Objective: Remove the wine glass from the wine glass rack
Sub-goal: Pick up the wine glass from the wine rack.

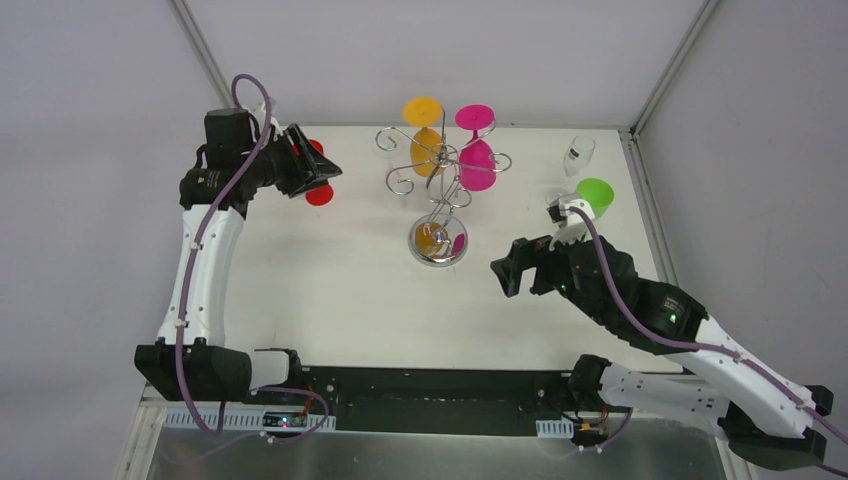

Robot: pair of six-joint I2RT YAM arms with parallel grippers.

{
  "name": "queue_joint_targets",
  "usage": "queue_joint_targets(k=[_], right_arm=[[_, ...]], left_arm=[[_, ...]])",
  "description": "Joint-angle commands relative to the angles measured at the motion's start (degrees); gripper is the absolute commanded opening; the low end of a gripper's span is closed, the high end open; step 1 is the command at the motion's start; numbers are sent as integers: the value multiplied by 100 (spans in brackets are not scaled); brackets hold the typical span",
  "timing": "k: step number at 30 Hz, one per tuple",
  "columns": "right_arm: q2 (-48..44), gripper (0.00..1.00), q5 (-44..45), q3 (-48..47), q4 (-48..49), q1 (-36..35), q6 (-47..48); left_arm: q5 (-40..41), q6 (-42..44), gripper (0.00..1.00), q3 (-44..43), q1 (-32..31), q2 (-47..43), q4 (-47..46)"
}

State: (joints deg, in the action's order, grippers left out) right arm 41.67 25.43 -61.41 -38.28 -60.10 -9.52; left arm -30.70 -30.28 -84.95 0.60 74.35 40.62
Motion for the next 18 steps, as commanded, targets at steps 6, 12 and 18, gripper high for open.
queue_joint_targets(k=[6,12,18], right_arm=[[62,99,-73,50,297,16,-112],[70,99,-103,125,371,22,-136],[12,99,-70,212,453,18,-121]], left_arm=[[-1311,-1875,50,441,15,-637,-1658],[-1421,-2904,49,836,-51,-536,-2809],[-1335,-3242,49,811,-459,-276,-3267]])
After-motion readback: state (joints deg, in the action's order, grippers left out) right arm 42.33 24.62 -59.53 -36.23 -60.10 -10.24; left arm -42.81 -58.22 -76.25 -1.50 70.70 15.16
